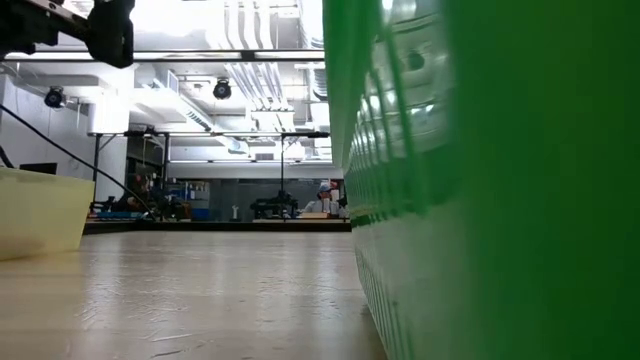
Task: Pick & Place Food Item
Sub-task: Return to Home Position
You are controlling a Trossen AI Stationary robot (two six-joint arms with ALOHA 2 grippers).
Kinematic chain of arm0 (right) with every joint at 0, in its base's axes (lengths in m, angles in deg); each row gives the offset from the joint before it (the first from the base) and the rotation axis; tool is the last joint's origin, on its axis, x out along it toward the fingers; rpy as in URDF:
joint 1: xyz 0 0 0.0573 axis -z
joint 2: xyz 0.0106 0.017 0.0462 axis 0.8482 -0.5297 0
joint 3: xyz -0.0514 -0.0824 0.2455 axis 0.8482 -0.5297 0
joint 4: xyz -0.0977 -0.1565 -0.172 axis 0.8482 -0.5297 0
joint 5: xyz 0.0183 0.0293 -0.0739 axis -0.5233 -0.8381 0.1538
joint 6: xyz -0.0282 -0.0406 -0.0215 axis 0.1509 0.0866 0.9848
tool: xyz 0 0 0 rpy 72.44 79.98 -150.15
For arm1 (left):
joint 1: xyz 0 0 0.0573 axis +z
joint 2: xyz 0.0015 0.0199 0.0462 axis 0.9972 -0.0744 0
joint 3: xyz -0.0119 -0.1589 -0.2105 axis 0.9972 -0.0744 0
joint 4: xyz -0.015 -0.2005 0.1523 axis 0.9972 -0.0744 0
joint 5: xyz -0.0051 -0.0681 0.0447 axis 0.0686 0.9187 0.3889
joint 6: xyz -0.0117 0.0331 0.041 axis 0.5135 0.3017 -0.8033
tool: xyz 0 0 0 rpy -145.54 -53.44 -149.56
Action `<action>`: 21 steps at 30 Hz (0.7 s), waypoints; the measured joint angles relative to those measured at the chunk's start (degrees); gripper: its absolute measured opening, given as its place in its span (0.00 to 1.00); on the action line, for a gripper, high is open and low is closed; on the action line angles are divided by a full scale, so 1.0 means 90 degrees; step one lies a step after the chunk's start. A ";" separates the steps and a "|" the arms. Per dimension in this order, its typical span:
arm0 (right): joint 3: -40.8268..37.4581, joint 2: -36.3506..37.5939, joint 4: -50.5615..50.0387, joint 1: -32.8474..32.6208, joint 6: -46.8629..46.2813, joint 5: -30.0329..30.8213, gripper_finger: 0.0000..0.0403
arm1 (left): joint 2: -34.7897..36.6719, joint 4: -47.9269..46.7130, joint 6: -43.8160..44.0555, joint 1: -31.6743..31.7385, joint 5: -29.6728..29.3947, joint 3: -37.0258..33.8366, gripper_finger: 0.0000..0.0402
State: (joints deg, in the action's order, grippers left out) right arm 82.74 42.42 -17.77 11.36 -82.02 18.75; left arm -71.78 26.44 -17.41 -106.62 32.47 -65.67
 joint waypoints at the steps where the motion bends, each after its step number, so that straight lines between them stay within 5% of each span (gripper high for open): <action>1: 0.0012 0.0077 -0.0156 0.0002 -0.0049 -0.0003 0.55 | 0.0005 0.0024 0.0001 0.0001 -0.0021 -0.0028 0.92; 10: 0.0012 0.0090 -0.0212 0.0002 0.0110 -0.0108 0.55 | 0.0003 0.1653 0.0147 0.0011 -0.0038 -0.1017 0.92; 21: 0.0012 0.0090 -0.0204 0.0002 0.0130 -0.0384 0.55 | -0.0023 0.1372 0.0219 0.0030 0.0173 -0.1132 0.92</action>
State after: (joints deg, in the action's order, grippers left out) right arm 82.85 43.23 -19.61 11.39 -80.85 15.30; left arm -71.99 38.79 -15.44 -106.35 34.03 -75.85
